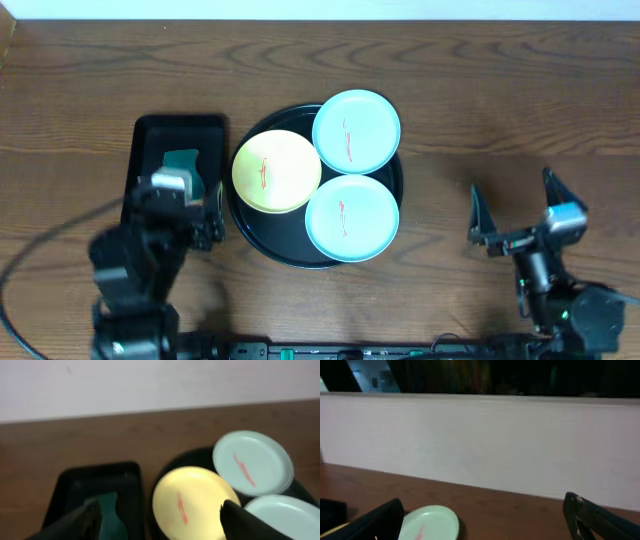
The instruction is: Clean dirty plates on tray and stack at the side
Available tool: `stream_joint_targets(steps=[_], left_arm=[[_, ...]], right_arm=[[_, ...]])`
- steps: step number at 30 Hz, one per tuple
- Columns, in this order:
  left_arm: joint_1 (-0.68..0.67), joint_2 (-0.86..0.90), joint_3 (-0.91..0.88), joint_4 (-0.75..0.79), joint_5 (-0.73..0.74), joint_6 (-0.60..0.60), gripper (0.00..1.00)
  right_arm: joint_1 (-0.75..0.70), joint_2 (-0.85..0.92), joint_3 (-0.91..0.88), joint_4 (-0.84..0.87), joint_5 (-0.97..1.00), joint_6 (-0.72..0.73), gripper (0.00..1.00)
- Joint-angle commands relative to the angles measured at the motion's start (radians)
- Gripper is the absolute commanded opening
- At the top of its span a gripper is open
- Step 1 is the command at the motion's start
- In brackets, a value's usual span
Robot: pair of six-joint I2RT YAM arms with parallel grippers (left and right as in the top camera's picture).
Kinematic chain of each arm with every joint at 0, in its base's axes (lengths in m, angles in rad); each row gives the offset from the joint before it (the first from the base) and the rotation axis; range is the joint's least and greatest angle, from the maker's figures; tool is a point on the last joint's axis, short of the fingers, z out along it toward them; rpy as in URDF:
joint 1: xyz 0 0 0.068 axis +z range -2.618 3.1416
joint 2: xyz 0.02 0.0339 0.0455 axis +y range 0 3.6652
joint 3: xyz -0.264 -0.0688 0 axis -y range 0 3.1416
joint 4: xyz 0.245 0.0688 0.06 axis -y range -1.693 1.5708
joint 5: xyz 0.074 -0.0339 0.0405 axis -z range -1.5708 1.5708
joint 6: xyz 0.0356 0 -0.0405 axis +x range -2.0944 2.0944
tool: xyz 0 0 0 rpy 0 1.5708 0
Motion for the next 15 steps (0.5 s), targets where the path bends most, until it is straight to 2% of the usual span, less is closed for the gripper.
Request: stream_joint_targets(steps=[1,6,11,13,15], left_arm=[[-0.001,0.165,0.195,-0.127,0.028,0.005,0.76],[-0.001,0.429,0.52,-0.447,-0.024,0.034,0.76],[-0.001,0.674,0.788,-0.74,-0.045,0.041,0.76],[-0.001,0.735,0.832,-0.789,-0.045,0.041,0.76],[-0.001,0.78,0.835,-0.79,-0.049,0.041,0.76]], right_arm=[[-0.002,0.141,0.125,-0.054,-0.08,-0.005,0.99],[-0.002,0.394,0.36,-0.243,-0.146,-0.005,0.99],[-0.002,0.669,0.642,-0.527,-0.174,-0.005,0.99],[-0.002,0.767,0.739,-0.62,-0.186,-0.004,0.99],[-0.002,0.838,0.791,-0.644,-0.211,-0.003,0.99]])
